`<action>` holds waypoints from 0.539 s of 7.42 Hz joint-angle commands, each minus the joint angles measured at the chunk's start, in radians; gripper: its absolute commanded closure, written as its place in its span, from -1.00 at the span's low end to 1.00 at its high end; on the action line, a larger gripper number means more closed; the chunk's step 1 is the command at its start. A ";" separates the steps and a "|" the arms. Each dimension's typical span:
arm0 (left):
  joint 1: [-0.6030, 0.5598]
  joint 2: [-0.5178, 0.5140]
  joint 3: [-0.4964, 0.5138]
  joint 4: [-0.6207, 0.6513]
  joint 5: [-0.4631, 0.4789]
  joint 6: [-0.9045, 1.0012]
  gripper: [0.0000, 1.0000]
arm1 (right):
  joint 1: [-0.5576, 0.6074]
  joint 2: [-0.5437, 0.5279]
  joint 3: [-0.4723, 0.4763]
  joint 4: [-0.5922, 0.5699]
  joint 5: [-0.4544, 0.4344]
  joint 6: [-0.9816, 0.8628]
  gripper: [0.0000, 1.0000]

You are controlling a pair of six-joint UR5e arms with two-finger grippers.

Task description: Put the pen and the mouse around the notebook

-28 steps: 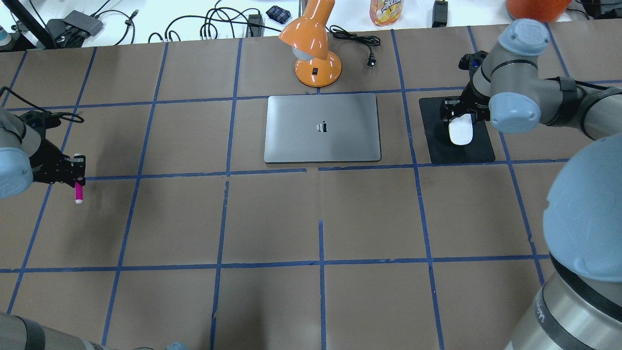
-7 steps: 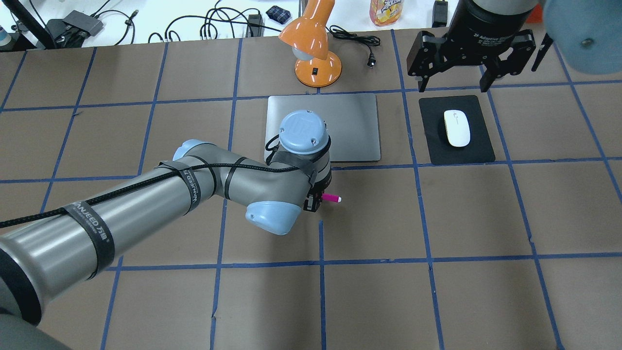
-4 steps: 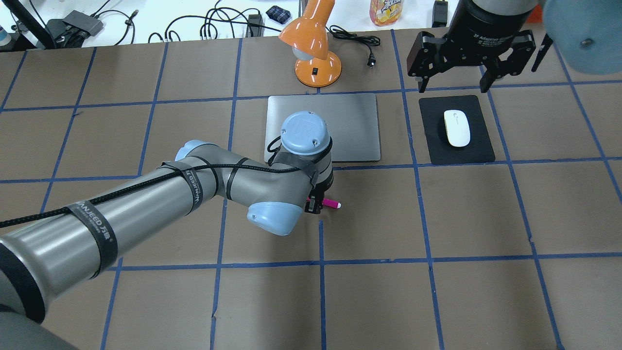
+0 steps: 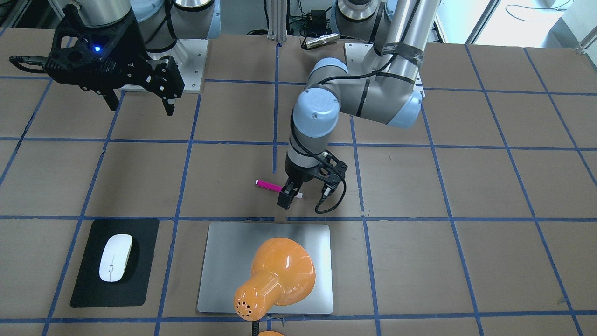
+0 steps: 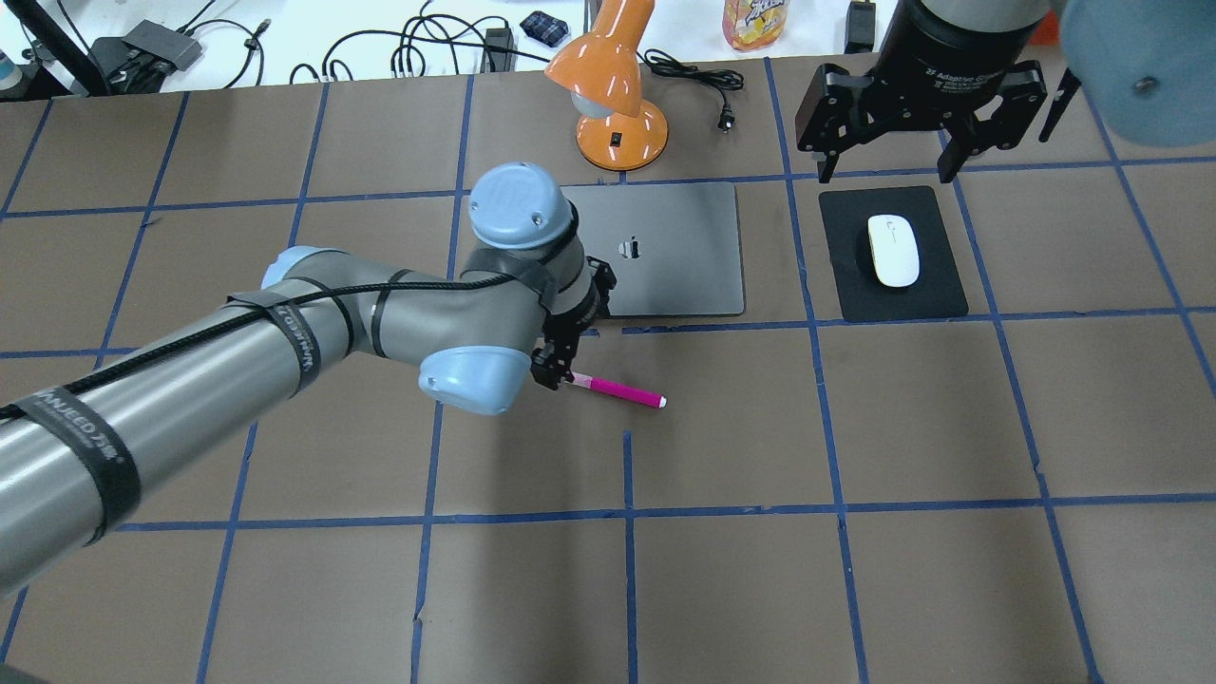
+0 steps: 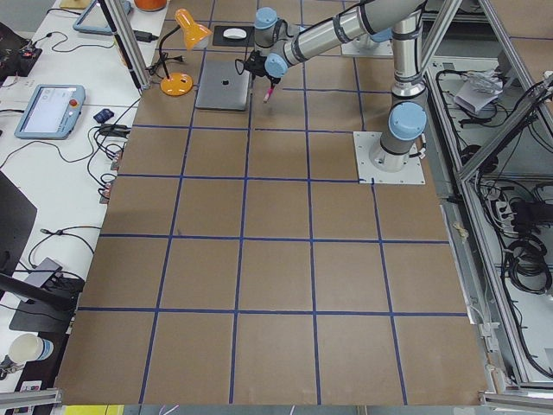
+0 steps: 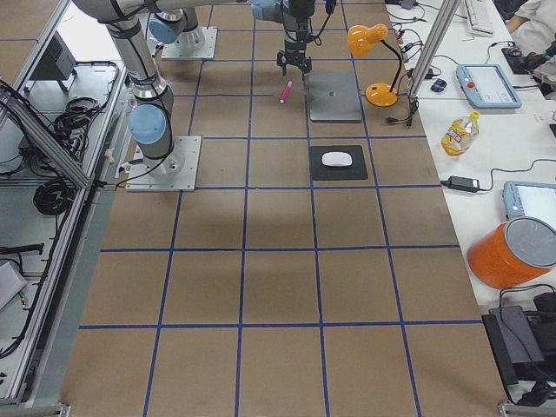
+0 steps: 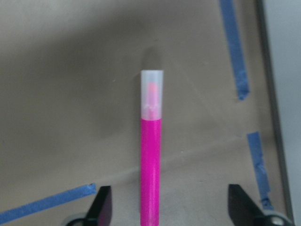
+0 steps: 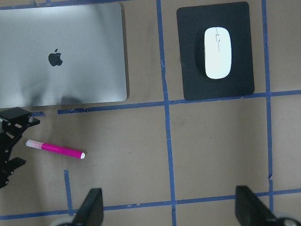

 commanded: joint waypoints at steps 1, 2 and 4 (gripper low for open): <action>0.173 0.052 0.001 -0.055 -0.002 0.441 -1.00 | 0.000 0.000 0.002 0.000 0.001 -0.001 -1.00; 0.232 0.087 0.006 -0.069 -0.002 0.619 -1.00 | -0.002 0.000 0.002 0.000 -0.001 -0.001 -1.00; 0.271 0.145 0.047 -0.237 0.020 0.902 -1.00 | 0.000 0.000 0.002 0.001 0.001 -0.001 -1.00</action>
